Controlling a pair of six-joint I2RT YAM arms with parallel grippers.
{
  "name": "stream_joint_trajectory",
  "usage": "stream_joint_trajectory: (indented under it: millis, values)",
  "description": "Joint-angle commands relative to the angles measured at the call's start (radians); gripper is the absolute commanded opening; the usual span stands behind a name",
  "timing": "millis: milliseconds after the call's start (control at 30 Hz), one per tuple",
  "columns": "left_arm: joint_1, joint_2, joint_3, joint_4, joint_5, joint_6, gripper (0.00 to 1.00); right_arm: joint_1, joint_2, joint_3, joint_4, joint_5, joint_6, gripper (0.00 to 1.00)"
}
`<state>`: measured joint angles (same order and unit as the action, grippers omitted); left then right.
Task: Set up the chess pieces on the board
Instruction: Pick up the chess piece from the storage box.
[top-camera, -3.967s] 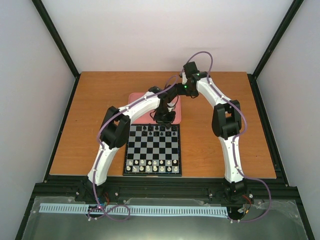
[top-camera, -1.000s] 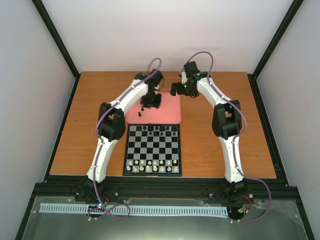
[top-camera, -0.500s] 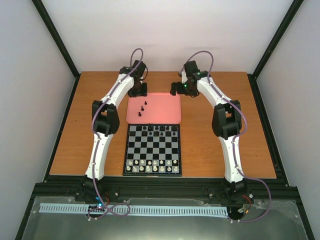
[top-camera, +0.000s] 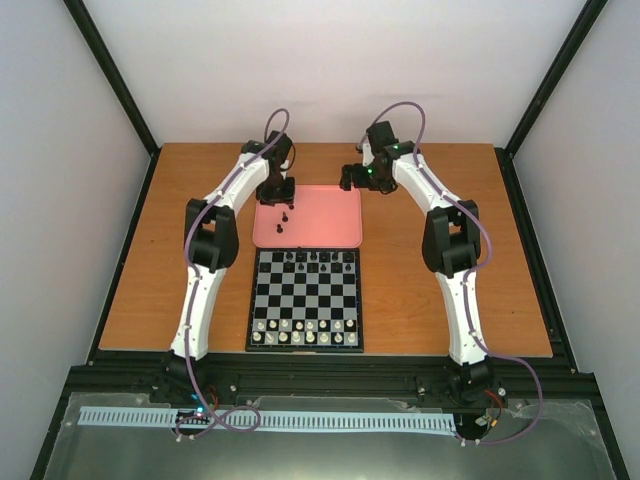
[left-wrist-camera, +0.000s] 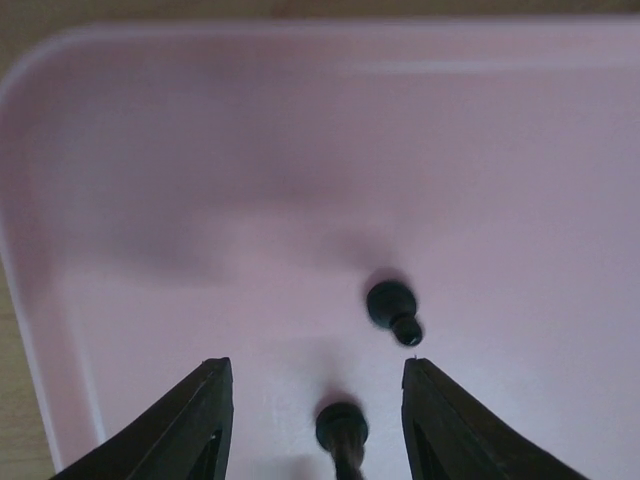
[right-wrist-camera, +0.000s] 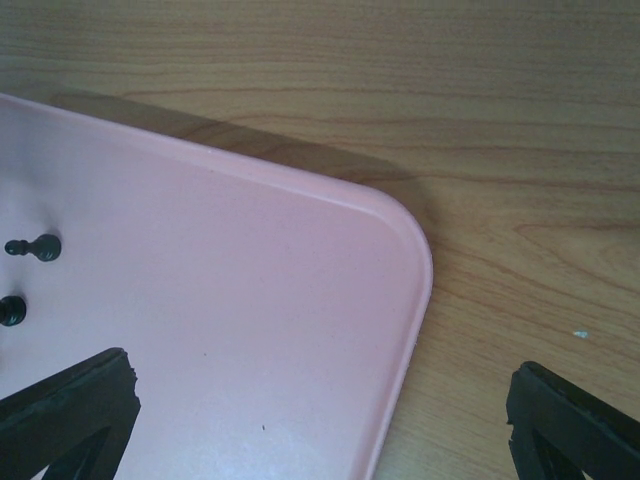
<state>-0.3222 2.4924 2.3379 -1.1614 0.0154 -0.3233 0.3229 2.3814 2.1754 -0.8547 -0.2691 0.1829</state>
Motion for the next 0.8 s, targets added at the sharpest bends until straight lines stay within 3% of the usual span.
stream_joint_trajectory:
  millis: [0, 767]
  values:
    - [-0.002, -0.081, -0.068, -0.004, -0.011, 0.051, 0.47, -0.002, 0.026, 0.059, -0.019, 0.010, -0.006, 1.00]
    - [-0.002, -0.064, -0.084, -0.031, 0.084, 0.009, 0.35, -0.002, 0.061, 0.107, -0.034, 0.006, -0.007, 1.00]
